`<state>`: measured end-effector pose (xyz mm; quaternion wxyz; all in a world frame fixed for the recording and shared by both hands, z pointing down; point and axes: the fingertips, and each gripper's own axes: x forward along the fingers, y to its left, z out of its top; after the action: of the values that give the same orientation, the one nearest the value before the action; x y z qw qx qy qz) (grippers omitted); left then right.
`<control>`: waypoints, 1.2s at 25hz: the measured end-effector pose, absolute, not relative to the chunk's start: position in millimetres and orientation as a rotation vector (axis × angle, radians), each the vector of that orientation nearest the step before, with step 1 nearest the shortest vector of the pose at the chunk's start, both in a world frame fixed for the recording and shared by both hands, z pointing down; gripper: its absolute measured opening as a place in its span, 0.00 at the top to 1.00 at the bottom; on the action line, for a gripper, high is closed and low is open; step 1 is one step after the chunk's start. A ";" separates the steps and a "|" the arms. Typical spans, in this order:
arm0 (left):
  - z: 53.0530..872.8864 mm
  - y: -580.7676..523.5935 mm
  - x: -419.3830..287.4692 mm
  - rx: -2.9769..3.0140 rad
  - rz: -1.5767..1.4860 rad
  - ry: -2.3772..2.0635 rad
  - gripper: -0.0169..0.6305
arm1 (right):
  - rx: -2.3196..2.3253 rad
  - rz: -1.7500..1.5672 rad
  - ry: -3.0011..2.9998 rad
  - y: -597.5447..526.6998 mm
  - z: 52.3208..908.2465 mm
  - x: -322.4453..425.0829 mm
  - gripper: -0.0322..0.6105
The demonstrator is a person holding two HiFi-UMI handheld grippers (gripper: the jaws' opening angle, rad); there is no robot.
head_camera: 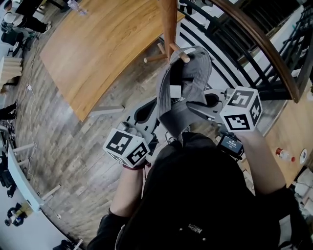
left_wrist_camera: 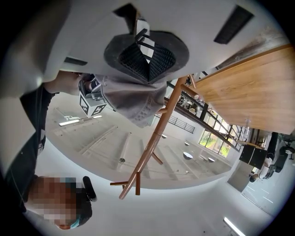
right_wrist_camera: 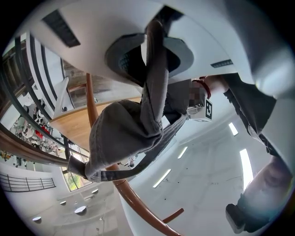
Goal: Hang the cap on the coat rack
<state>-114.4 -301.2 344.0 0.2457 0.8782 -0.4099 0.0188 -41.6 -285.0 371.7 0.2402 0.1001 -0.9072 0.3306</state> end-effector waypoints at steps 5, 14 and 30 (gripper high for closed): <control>340.5 -315.7 -112.0 2.409 0.044 -1.121 0.97 | 0.263 0.885 -2.483 -301.0 366.9 -40.5 0.89; 356.3 -334.8 -121.7 2.392 0.083 -1.155 0.97 | 0.220 0.904 -2.466 -324.4 382.4 -49.9 0.89; 426.2 -340.3 -131.1 2.240 0.190 -1.187 0.97 | 0.196 1.006 -2.386 -340.2 440.0 -55.1 0.89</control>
<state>-131.1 -340.3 426.2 0.2951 0.8419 -0.4460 0.0716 -55.1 -340.2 440.0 0.2691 0.0727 -0.8848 0.3733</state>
